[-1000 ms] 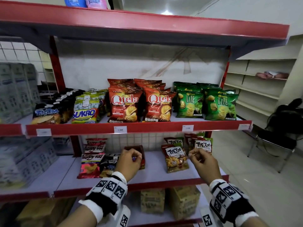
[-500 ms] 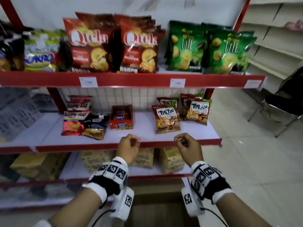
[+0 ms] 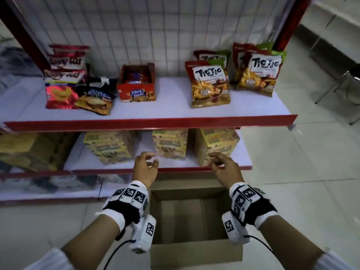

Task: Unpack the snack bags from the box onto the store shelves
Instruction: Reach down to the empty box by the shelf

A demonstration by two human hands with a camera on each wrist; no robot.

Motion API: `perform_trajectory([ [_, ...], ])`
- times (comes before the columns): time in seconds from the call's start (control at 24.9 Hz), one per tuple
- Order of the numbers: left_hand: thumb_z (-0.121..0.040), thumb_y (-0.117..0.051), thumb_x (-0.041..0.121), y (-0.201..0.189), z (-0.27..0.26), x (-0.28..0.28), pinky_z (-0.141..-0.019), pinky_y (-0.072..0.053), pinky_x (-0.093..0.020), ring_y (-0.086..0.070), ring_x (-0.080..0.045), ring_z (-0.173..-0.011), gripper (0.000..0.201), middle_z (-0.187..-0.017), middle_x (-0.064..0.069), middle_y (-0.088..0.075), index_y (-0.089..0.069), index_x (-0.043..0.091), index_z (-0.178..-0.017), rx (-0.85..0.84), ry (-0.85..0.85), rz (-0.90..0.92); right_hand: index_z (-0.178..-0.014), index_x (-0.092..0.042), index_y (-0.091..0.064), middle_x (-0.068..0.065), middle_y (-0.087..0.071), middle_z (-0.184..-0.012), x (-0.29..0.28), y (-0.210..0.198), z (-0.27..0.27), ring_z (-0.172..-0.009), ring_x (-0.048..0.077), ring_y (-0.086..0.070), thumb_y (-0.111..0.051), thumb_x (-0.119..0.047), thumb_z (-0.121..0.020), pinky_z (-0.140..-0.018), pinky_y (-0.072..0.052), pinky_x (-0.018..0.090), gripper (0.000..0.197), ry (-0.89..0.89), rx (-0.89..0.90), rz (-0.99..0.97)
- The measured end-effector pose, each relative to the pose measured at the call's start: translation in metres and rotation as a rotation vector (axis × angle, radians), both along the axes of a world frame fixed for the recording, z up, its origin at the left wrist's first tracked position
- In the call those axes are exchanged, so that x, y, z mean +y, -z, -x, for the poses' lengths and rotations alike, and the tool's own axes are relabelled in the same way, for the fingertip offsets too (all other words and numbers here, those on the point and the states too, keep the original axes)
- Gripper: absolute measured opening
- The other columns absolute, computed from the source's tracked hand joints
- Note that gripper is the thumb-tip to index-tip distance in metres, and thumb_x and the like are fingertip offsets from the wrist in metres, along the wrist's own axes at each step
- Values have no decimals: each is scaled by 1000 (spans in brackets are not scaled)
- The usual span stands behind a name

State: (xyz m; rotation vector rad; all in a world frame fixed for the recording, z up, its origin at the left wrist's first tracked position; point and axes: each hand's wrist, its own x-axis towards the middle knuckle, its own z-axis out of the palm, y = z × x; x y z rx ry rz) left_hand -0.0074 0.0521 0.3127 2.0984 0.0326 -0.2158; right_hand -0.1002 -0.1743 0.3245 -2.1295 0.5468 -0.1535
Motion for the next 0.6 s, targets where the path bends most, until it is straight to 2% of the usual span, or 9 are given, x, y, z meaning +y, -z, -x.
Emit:
perform_trajectory([
  [0.04,-90,-57,0,30,-2,7,-81,-42,-27,-60,-33,-98,21,-119,-23,-56,-57,-1,-110,8,-9,-10,-114,-17,-66,2,-67,-83,1,27,0,-84,18,-62,-63,-9,-86,-84,-50,31,29,-26,42,3],
  [0.12,-87,-59,-4,86,-1,21,-80,-41,-26,-60,-35,-102,23,-114,-23,-60,-57,-3,-110,54,-38,-21,-124,-18,-61,4,-68,-97,2,74,4,-92,17,-60,-64,-11,-86,-89,-46,25,39,-68,133,24],
  [0.2,-86,-60,-3,151,-2,34,-84,-44,-30,-60,-36,-104,24,-116,-23,-61,-57,-3,-110,112,-53,-49,-131,-20,-55,4,-66,-111,2,131,6,-105,19,-57,-65,-13,-87,-92,-38,19,45,-111,208,40],
  [0.32,-86,-64,2,242,-13,57,-92,-45,-37,-57,-37,-108,29,-122,-23,-57,-57,-1,-114,180,-47,-114,-134,-21,-52,3,-65,-118,-7,210,8,-115,20,-55,-67,-15,-86,-91,-31,13,51,-149,261,120],
  [0.36,-85,-65,3,270,-19,66,-91,-45,-37,-57,-37,-109,31,-122,-23,-57,-57,-1,-115,172,-19,-140,-135,-21,-51,3,-64,-121,-14,235,9,-119,20,-53,-68,-15,-86,-95,-31,14,52,-157,272,142],
  [0.44,-83,-69,7,325,-29,85,-87,-46,-35,-56,-37,-110,35,-121,-23,-57,-56,0,-115,145,53,-192,-137,-23,-48,5,-61,-127,-30,285,10,-125,24,-49,-69,-18,-85,-106,-32,25,57,-168,316,191],
  [0.48,-82,-71,12,343,-35,94,-88,-47,-38,-54,-37,-111,38,-122,-23,-55,-55,3,-116,143,77,-213,-139,-25,-45,7,-58,-131,-39,300,11,-128,25,-46,-70,-20,-84,-108,-32,29,61,-175,351,229],
  [0.6,-78,-76,29,407,-48,116,-96,-45,-52,-49,-41,-118,54,-129,-25,-48,-49,12,-121,161,93,-275,-143,-28,-39,12,-50,-139,-63,357,14,-131,29,-41,-71,-23,-83,-109,-28,29,68,-231,396,358],
])
